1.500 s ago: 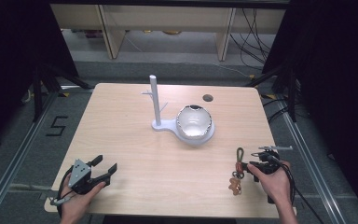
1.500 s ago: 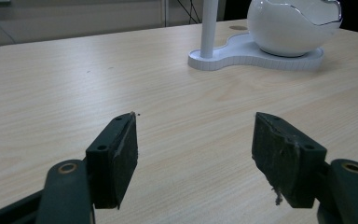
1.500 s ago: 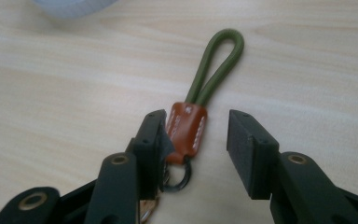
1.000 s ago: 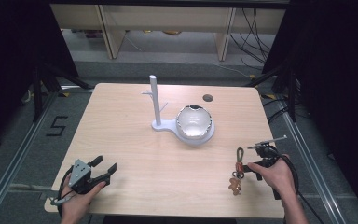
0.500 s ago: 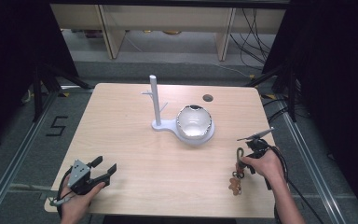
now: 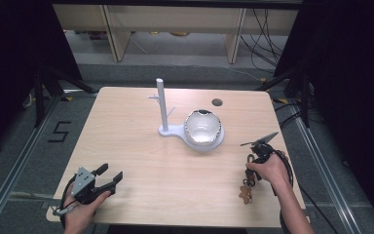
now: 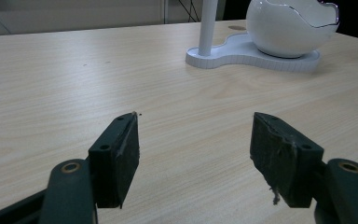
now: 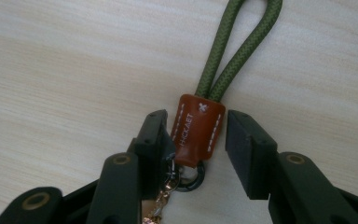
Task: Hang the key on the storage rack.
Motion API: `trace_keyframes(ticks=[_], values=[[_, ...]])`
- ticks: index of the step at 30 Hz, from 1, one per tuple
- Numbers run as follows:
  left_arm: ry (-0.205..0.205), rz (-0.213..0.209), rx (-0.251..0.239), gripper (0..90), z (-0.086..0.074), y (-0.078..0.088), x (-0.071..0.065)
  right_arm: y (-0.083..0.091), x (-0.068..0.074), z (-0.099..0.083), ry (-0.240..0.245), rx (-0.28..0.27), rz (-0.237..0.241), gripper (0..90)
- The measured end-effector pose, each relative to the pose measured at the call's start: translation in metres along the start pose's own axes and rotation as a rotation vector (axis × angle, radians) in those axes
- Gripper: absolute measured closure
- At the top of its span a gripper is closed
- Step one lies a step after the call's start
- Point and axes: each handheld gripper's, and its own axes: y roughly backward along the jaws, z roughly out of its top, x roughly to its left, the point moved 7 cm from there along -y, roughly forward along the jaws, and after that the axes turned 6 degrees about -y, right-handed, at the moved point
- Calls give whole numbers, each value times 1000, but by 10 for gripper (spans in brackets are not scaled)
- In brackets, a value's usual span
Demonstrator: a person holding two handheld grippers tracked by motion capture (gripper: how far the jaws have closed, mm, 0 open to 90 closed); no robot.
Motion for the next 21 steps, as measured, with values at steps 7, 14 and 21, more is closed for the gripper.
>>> trace_keyframes(ticks=[7,14,21], values=[[1,-1,-2,323,0,0,0,-5,2,3,-6,-8,-5,569],[2,-2,-1,323,0,0,0,-5,6,0,-25,28,-34,570],[5,-5,-2,324,0,0,0,-7,9,-2,-22,64,-67,611]])
